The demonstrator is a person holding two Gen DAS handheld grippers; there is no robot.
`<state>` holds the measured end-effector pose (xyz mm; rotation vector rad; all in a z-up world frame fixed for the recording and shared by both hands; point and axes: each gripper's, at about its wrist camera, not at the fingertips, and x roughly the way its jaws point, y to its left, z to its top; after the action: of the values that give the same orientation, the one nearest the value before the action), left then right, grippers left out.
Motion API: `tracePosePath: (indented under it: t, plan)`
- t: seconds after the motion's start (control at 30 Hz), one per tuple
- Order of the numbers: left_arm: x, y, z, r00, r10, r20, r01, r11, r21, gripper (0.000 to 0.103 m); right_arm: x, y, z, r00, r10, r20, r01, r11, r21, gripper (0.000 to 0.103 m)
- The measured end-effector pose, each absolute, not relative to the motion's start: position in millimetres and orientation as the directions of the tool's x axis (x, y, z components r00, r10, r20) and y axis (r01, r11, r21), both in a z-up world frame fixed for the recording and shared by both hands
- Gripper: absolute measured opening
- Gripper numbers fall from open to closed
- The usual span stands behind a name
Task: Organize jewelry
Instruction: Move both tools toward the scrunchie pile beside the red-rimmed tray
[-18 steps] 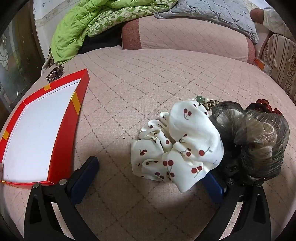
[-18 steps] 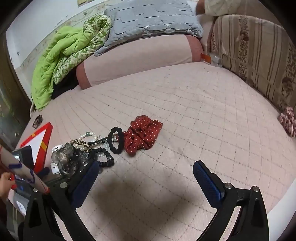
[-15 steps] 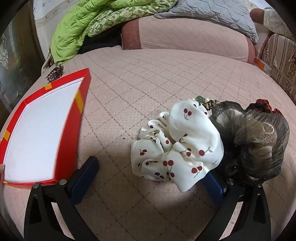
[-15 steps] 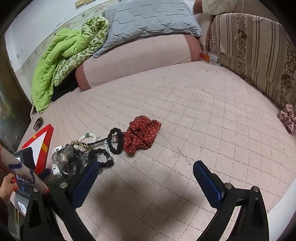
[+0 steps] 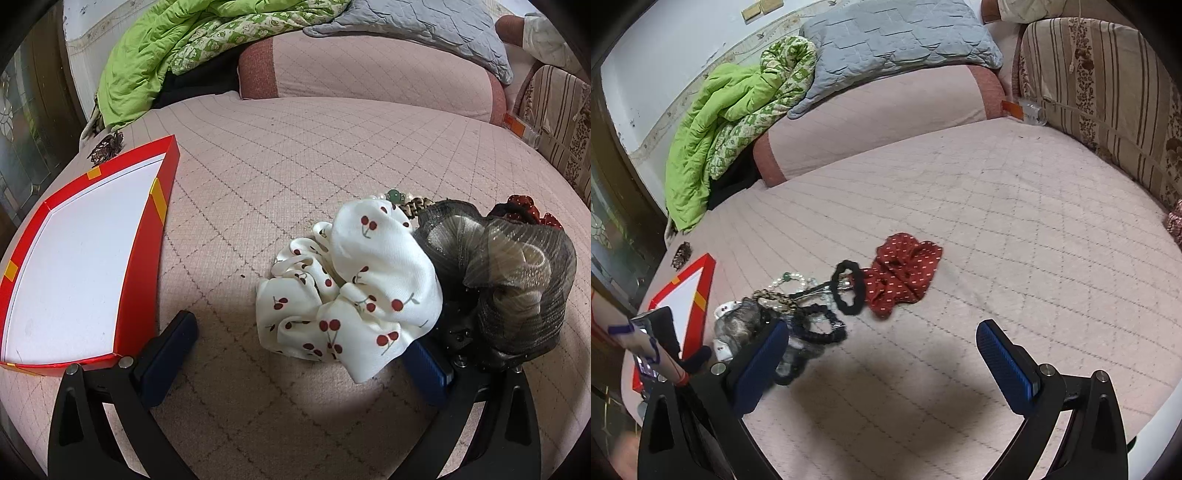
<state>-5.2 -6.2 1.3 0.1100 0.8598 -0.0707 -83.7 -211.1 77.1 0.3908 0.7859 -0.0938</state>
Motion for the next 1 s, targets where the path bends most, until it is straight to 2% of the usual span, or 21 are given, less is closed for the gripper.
tracePosePath:
  t: [0.27,0.37,0.53,0.63,0.73,0.77,0.87,1.0]
  plan:
    - [1.3,0.1,3.6,0.643,-0.007,-0.765,0.092,0.994,0.068,0.103,-81.7,-192.7,81.9,0.719,0.076,-0.691,0.175,0.942,0.286,0.103]
    - [-7.6,3.5,10.6,0.633,-0.058,-0.772,0.149,0.988,0.047,0.103,-80.8,-187.7,83.7,0.725,0.075,-0.685,0.170,0.944,0.283,0.103]
    - [-49.3,12.3,52.0,0.737,-0.127,-0.664,0.185,0.983,0.017,0.103,-86.6,-190.2,90.1,0.749,0.051,-0.660,0.192,0.938,0.289,0.103]
    - [-77.1,13.6,73.5,0.827,-0.100,-0.553,0.183,0.978,0.097,0.103,-93.5,-194.6,90.6,0.756,0.050,-0.653,0.210,0.926,0.315,0.103]
    - [-91.1,20.6,89.8,0.853,-0.102,-0.512,0.178,0.979,0.101,0.103,-99.1,-193.8,93.3,0.765,0.049,-0.642,0.204,0.927,0.315,0.103]
    - [-93.8,21.5,94.3,0.856,-0.099,-0.507,0.175,0.979,0.105,0.103,-100.5,-192.6,94.4,0.770,0.047,-0.637,0.200,0.929,0.310,0.103]
    - [-86.5,27.6,99.6,0.820,-0.095,-0.565,0.176,0.980,0.092,0.103,-103.9,-185.5,97.9,0.779,0.040,-0.625,0.181,0.941,0.286,0.103]
    - [-87.2,34.3,105.1,0.821,-0.097,-0.562,0.168,0.983,0.076,0.103,-107.0,-175.8,100.9,0.788,0.040,-0.615,0.153,0.954,0.258,0.103]
